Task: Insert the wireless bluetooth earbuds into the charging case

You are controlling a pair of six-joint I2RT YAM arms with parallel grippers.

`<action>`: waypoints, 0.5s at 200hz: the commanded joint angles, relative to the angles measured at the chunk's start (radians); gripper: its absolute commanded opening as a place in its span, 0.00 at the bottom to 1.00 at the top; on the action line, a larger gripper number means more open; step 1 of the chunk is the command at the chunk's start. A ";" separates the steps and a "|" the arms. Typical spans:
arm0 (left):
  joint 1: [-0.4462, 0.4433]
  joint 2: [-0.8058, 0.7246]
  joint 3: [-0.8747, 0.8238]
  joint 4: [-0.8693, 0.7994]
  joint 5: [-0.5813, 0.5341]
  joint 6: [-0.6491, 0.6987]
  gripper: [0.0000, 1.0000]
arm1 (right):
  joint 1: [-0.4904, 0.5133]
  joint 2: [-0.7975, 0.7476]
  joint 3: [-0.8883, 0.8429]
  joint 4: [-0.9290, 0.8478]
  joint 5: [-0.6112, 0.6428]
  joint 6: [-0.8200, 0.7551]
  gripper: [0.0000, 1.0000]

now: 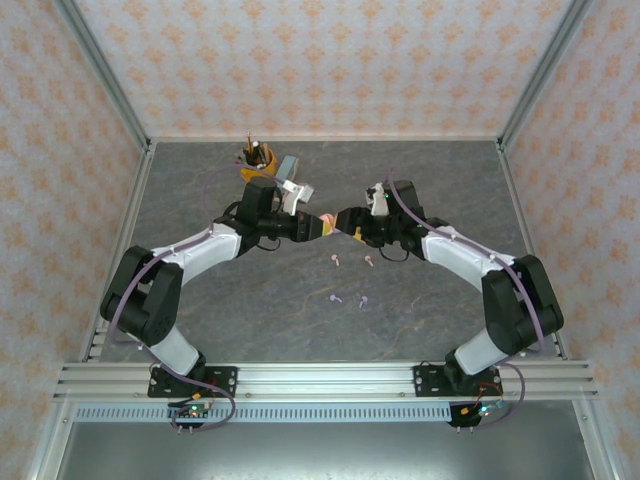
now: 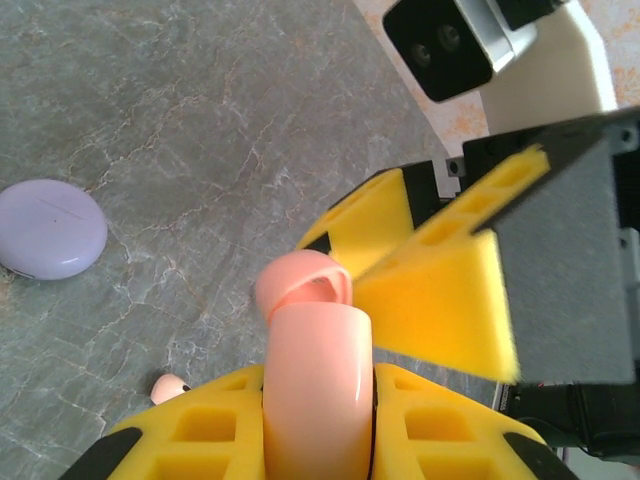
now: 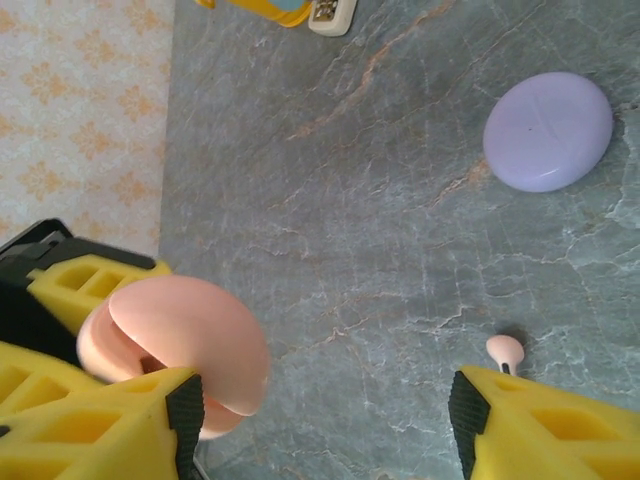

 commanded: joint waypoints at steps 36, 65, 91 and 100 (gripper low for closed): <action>-0.017 -0.081 0.023 0.024 0.034 0.013 0.00 | -0.015 0.049 -0.006 0.092 0.023 0.055 0.66; -0.017 -0.082 0.020 0.032 0.026 0.010 0.00 | -0.015 0.033 -0.006 0.077 0.028 0.053 0.66; -0.016 -0.076 0.017 0.039 0.013 0.009 0.00 | -0.039 -0.016 -0.034 0.061 0.071 0.088 0.64; -0.018 -0.073 0.017 0.040 0.009 0.010 0.00 | -0.051 -0.041 -0.055 0.070 0.089 0.127 0.63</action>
